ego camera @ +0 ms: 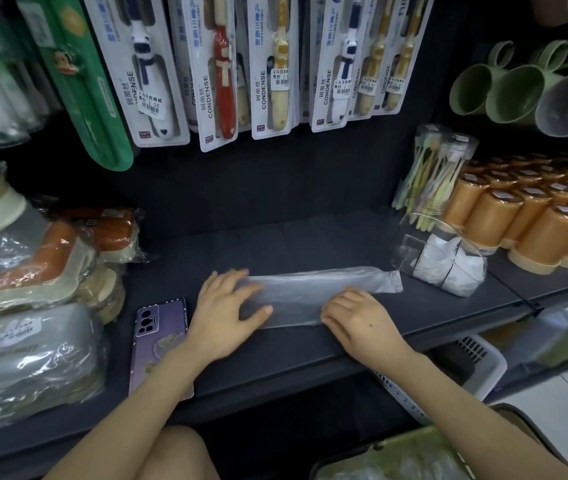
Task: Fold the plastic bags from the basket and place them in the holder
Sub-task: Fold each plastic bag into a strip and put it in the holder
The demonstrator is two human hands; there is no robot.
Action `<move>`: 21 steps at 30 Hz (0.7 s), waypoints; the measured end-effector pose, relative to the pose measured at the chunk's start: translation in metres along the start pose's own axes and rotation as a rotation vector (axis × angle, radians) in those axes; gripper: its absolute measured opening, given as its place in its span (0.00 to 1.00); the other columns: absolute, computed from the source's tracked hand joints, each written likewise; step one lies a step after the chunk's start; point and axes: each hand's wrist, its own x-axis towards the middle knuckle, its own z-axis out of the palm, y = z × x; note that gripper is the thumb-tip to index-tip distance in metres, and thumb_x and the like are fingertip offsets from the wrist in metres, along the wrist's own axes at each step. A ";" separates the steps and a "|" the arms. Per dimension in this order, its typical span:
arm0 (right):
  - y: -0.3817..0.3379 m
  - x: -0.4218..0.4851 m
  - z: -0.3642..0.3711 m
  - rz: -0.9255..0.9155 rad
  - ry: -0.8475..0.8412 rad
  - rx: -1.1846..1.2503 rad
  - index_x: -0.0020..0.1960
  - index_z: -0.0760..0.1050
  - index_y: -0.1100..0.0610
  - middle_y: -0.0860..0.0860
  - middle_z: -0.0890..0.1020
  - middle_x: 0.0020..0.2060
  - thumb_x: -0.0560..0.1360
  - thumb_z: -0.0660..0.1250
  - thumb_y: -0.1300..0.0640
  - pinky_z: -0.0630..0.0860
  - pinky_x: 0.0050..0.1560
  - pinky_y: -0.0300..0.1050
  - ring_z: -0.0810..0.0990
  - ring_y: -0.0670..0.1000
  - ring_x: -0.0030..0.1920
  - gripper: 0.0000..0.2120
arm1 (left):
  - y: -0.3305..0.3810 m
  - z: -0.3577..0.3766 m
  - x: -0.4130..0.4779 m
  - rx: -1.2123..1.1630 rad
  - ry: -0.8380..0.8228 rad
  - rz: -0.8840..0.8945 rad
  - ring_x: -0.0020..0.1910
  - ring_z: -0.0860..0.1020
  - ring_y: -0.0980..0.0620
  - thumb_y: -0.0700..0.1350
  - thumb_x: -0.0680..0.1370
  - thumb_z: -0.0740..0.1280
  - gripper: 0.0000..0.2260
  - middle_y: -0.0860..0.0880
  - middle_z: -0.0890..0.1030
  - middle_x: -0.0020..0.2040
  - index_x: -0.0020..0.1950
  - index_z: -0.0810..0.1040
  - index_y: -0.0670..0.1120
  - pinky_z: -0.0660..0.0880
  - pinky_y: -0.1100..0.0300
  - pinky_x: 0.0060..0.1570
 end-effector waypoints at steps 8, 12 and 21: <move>-0.018 -0.017 -0.050 0.495 -0.203 0.346 0.43 0.69 0.52 0.49 0.77 0.31 0.80 0.59 0.58 0.71 0.41 0.49 0.74 0.50 0.34 0.07 | 0.011 -0.017 -0.014 -0.221 -0.210 0.051 0.50 0.79 0.58 0.69 0.65 0.56 0.29 0.57 0.83 0.48 0.49 0.83 0.49 0.73 0.59 0.54; -0.006 -0.006 -0.042 0.664 -0.236 0.526 0.42 0.71 0.50 0.45 0.76 0.33 0.81 0.58 0.58 0.71 0.42 0.44 0.73 0.44 0.35 0.10 | 0.005 -0.023 -0.001 -0.307 -0.283 -0.130 0.42 0.79 0.55 0.69 0.72 0.58 0.21 0.56 0.81 0.38 0.39 0.80 0.54 0.72 0.56 0.50; 0.001 0.006 -0.025 0.884 -0.158 0.508 0.47 0.75 0.50 0.46 0.81 0.41 0.79 0.59 0.41 0.73 0.50 0.48 0.78 0.49 0.45 0.14 | 0.011 -0.008 0.005 -0.574 0.086 -0.495 0.42 0.78 0.53 0.39 0.76 0.68 0.05 0.51 0.82 0.40 0.42 0.83 0.44 0.69 0.65 0.39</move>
